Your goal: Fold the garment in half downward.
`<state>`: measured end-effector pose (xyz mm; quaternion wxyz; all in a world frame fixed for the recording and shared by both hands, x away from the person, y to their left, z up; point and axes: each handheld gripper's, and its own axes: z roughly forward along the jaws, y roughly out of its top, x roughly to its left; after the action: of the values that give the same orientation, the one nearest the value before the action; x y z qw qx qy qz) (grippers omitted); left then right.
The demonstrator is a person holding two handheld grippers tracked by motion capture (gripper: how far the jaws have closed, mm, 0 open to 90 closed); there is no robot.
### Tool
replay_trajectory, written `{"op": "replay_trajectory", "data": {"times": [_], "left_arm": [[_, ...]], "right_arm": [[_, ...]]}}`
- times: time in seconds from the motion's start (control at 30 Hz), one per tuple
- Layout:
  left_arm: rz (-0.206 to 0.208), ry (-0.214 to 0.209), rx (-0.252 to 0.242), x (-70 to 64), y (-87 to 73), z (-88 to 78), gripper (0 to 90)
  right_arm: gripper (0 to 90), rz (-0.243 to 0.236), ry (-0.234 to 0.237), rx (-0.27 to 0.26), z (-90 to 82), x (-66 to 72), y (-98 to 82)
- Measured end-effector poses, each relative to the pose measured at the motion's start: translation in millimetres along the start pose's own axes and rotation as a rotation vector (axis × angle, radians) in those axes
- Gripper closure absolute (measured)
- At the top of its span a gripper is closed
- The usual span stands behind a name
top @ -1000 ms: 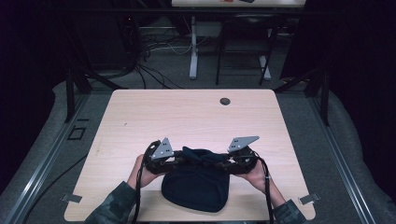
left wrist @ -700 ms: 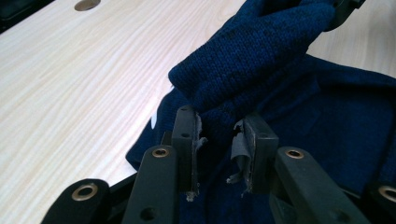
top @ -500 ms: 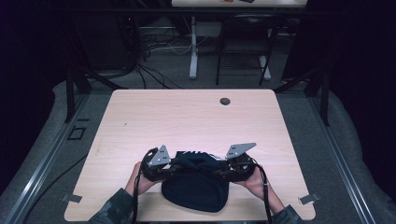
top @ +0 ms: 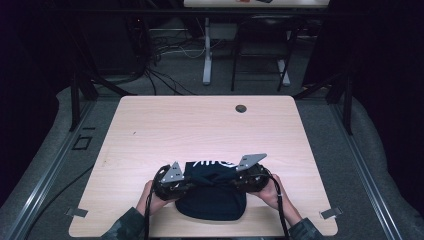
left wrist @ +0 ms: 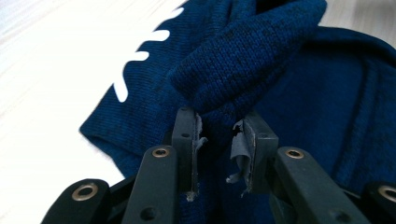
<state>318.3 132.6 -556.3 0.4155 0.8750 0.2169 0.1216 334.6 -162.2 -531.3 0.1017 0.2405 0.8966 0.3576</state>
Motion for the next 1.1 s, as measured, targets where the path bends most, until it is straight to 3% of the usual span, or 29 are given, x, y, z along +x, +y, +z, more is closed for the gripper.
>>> {"op": "replay_trajectory", "data": {"times": [0.2,0.43,0.77,0.9,1.1], "left_arm": [[-0.025,-0.005,-0.007,-1.2,-3.8,1.2,69.5],[-0.024,-0.012,-0.004,-2.1,-6.5,-1.5,61.0],[-0.037,-0.022,0.001,-1.8,-8.8,-3.3,58.2],[-0.077,-0.044,0.006,-1.4,-9.4,-6.2,51.6],[-0.099,-0.030,0.016,-2.9,-11.6,-16.9,42.0]], "right_arm": [[59.7,-0.010,0.011,0.008,0.9,-1.0,-2.1],[52.2,-0.019,0.032,0.024,-4.5,5.0,-3.6],[51.1,-0.011,0.064,0.016,-11.7,10.0,-11.9],[51.1,-0.018,0.064,0.035,-9.4,12.2,-15.3],[49.8,-0.024,0.058,0.057,-9.1,17.3,-20.6]]}}
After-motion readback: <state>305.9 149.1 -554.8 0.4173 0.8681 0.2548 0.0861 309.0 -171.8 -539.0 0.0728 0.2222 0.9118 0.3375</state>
